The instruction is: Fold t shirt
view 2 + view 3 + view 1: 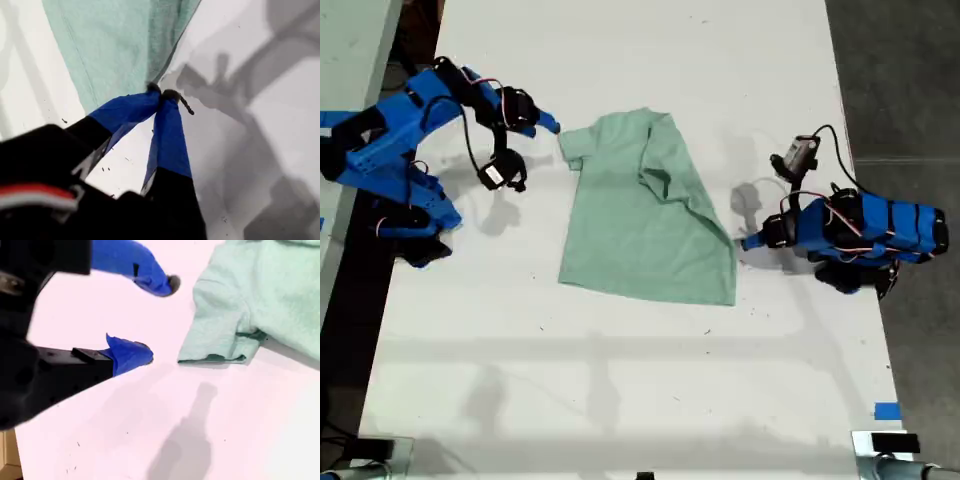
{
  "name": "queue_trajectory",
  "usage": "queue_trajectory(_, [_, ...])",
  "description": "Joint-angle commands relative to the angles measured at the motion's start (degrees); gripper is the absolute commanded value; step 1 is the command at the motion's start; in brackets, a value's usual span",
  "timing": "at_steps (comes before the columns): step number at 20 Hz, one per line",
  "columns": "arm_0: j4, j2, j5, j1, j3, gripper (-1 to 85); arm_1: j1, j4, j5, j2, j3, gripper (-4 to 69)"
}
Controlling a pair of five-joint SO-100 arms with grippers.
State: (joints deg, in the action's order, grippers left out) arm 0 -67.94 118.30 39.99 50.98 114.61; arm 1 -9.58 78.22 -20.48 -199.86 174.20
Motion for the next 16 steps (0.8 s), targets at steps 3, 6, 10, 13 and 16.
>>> queue_trajectory(3, [2.72,-27.95,3.25,1.58,-19.16,25.5,0.79,0.18,0.35,-0.53,2.99,1.3])
queue_trajectory(6, [2.55,-40.17,3.16,1.76,-29.79,22.8,0.62,0.18,0.62,-0.53,2.99,1.3])
queue_trajectory(10, [-3.43,-51.33,0.44,3.25,-38.41,10.3,1.41,0.18,1.49,-0.53,2.99,1.3])
queue_trajectory(13, [-7.91,-56.78,-1.58,6.50,-35.42,5.0,1.49,0.18,1.32,-0.53,2.99,1.3])
queue_trajectory(16, [-7.38,-52.91,-3.60,4.48,-28.39,-0.3,1.23,0.18,1.23,-0.53,2.99,1.3])
